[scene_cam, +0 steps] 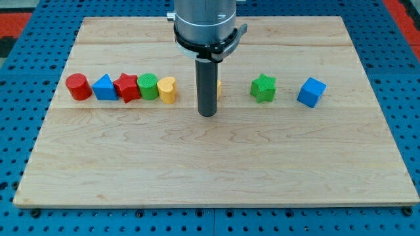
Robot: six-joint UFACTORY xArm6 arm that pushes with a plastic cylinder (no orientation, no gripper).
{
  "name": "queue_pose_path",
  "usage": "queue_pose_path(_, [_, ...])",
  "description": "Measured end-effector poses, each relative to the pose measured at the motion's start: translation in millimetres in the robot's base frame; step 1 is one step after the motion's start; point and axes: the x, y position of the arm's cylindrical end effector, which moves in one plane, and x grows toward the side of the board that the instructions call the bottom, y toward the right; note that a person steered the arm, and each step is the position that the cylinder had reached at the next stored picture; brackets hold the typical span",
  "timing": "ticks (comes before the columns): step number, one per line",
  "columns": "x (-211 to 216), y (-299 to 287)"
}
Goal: Slightly move the yellow heart towards up
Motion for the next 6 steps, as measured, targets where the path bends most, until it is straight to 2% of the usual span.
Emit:
queue_pose_path(2, [15, 1])
queue_pose_path(3, [28, -20])
queue_pose_path(4, [12, -58])
queue_pose_path(6, [-43, -71])
